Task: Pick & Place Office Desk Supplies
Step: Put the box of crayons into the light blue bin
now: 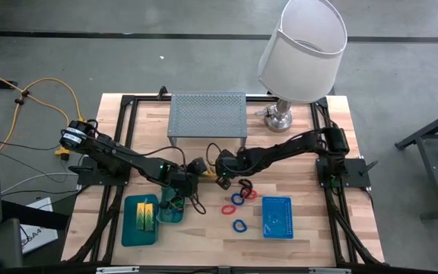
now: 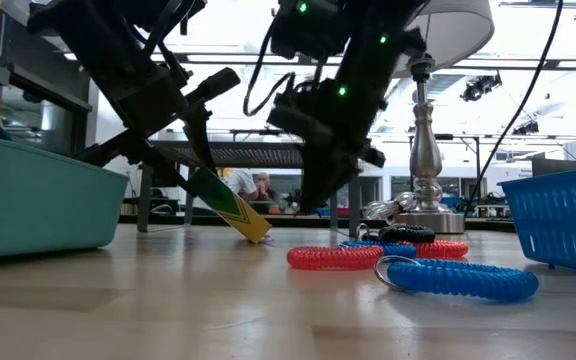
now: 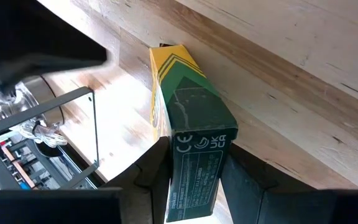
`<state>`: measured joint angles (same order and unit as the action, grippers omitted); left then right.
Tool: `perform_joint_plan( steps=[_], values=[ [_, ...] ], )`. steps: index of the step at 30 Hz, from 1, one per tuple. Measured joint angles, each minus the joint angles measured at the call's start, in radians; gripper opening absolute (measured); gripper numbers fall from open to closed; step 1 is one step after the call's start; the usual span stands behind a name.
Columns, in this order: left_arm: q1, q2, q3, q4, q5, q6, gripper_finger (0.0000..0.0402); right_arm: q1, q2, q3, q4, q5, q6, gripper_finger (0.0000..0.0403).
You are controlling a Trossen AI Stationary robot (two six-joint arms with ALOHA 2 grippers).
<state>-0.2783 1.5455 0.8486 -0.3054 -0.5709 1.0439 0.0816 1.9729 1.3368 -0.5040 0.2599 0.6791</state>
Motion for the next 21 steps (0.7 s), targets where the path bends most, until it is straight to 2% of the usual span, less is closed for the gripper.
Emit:
perform_joint_plan(
  steps=[9, 21],
  values=[
    [0.0, -0.015, 0.0, 0.004, 0.009, -0.038, 0.0113, 0.036, -0.028, 0.002, -0.066, 0.051, 0.008, 0.0002],
    [-0.032, -0.155, 0.004, 0.006, 0.029, -0.076, 0.0113, 0.045, -0.031, 0.002, -0.072, 0.063, 0.006, 0.0002]
  ],
)
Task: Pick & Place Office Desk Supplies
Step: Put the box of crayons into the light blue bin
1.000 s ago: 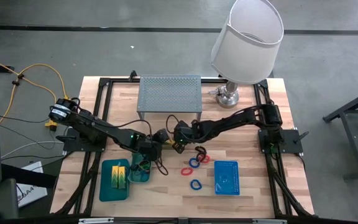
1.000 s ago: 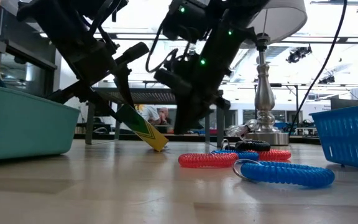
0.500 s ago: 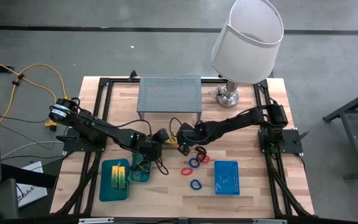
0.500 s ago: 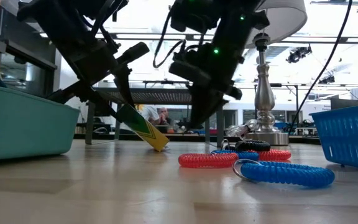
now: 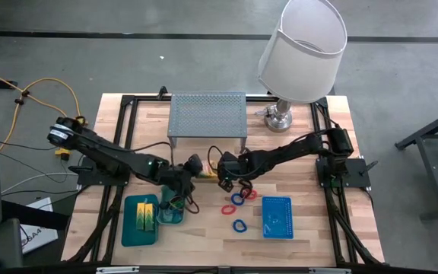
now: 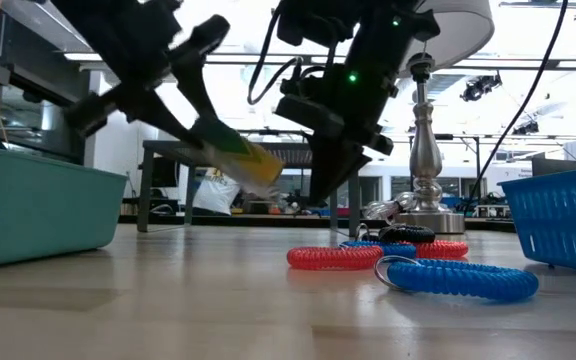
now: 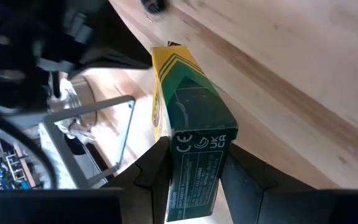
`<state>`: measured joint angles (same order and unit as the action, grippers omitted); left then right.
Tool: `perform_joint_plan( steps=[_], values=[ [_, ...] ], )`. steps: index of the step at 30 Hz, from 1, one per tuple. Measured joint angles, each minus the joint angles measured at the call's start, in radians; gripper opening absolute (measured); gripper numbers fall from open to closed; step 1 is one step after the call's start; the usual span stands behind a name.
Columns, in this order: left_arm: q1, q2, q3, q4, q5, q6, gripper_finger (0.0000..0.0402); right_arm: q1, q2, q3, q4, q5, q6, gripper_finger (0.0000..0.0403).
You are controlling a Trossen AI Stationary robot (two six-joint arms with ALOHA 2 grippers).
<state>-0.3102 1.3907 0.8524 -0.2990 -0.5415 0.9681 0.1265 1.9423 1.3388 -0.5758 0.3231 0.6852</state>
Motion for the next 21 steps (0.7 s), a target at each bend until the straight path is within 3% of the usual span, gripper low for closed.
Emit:
perform_joint_plan(
  steps=[8, 15, 21],
  values=[
    [-0.063, -0.024, 0.0, -0.041, -0.023, -0.077, 0.0113, 0.0, -0.044, 0.0, -0.01, -0.008, -0.032, 0.0002],
    [-0.203, -0.024, 0.0, -0.047, -0.172, -0.053, 0.0113, 0.0, -0.058, 0.0, -0.01, -0.009, -0.035, 0.0002],
    [-0.335, -0.024, 0.0, -0.044, -0.266, -0.159, 0.0113, 0.0, -0.058, 0.0, -0.008, -0.025, -0.035, 0.0002]
  ],
)
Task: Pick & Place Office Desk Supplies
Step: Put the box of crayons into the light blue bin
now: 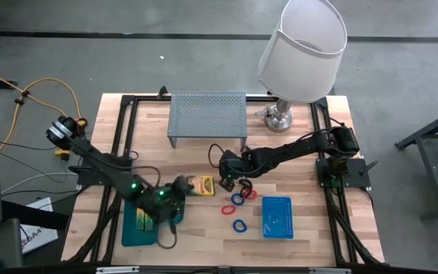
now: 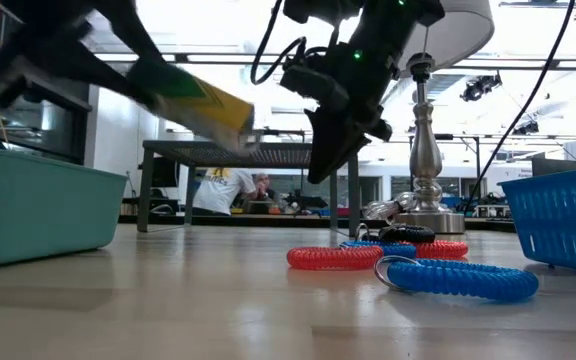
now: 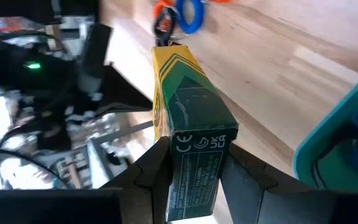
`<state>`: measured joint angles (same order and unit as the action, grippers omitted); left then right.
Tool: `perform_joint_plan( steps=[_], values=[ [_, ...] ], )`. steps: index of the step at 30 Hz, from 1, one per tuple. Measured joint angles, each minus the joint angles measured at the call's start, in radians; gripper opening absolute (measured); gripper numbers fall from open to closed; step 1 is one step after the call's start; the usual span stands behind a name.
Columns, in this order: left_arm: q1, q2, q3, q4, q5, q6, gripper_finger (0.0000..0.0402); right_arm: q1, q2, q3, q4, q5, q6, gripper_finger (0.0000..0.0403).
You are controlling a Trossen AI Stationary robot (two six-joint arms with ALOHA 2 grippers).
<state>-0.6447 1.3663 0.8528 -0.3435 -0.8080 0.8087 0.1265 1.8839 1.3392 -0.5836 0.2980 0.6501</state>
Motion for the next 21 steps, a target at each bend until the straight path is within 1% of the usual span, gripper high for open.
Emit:
perform_joint_plan(
  steps=[3, 6, 9, 13, 21],
  values=[
    [-0.062, 0.0, 0.0, 0.001, -0.102, -0.066, 0.0113, 0.0, 0.0, 0.0, 0.022, -0.03, 0.008, 0.0002],
    [-0.112, 0.0, 0.0, 0.001, -0.154, -0.125, 0.0113, 0.0, 0.0, 0.0, 0.062, -0.068, 0.002, 0.0002],
    [-0.147, 0.0, 0.0, 0.001, -0.167, -0.185, 0.0113, 0.0, 0.0, 0.0, 0.101, -0.093, 0.001, 0.0002],
    [-0.175, 0.0, 0.001, 0.0, -0.196, -0.26, 0.0113, 0.0, 0.0, 0.0, 0.153, -0.096, 0.0, 0.0002],
    [-0.193, -0.026, 0.042, 0.001, -0.171, -0.415, 0.0113, 0.0, 0.0, 0.0, 0.212, -0.099, 0.0, 0.0002]
  ],
)
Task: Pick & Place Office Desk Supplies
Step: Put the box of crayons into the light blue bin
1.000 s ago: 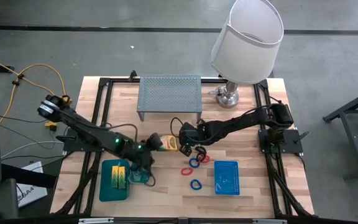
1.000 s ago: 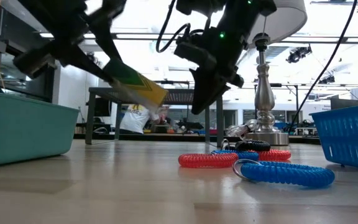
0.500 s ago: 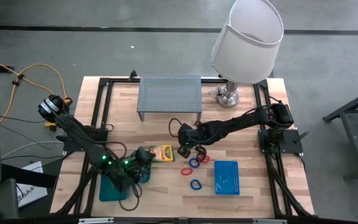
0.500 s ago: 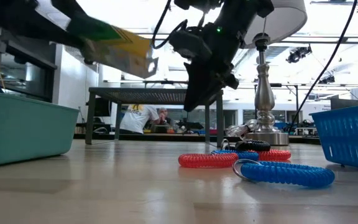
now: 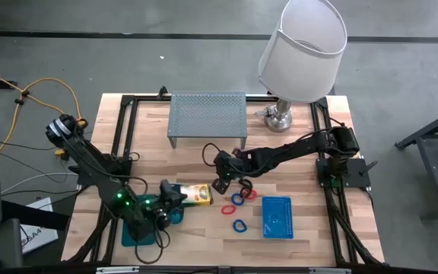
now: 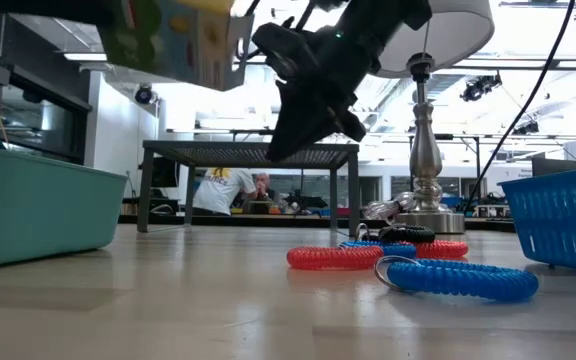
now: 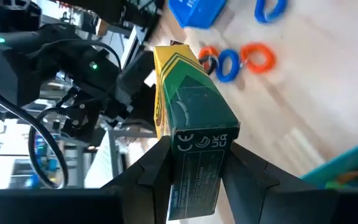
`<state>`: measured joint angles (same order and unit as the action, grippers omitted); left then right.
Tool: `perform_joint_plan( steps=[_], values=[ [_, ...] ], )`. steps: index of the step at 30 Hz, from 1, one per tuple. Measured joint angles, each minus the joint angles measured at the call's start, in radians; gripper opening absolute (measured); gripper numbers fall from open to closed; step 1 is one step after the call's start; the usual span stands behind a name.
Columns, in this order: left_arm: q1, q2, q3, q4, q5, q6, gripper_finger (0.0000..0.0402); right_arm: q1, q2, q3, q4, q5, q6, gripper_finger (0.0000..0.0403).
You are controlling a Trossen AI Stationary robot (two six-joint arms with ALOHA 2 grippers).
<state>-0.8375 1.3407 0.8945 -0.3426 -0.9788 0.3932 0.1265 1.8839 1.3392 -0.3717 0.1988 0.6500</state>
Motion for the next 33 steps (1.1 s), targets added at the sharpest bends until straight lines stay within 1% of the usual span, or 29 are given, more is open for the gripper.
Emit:
perform_joint_plan(
  steps=[6, 14, 21, 24, 28, 33],
  values=[
    [-0.015, -0.038, 0.005, -0.002, 0.064, -0.119, 0.0113, 0.0, 0.0, 0.0, 0.03, 0.0, 0.0, 0.0002],
    [-0.02, -0.039, 0.006, -0.044, 0.091, -0.163, 0.0113, 0.0, 0.0, 0.0, 0.099, 0.0, 0.0, 0.0002],
    [-0.023, -0.038, 0.006, -0.046, 0.092, -0.158, 0.0113, 0.0, 0.0, 0.0, 0.181, 0.0, 0.0, 0.0002],
    [-0.034, -0.038, 0.006, -0.046, 0.091, -0.12, 0.0113, 0.0, 0.0, 0.0, 0.216, 0.0, 0.0, 0.0002],
    [-0.075, -0.038, 0.006, -0.046, 0.09, -0.085, 0.0113, 0.0, 0.0, 0.0, 0.266, 0.0, 0.0, 0.0002],
    [-0.164, -0.038, 0.006, -0.045, 0.088, -0.031, 0.0113, 0.0, 0.0, 0.0, 0.312, 0.0, 0.0, 0.0002]
  ],
)
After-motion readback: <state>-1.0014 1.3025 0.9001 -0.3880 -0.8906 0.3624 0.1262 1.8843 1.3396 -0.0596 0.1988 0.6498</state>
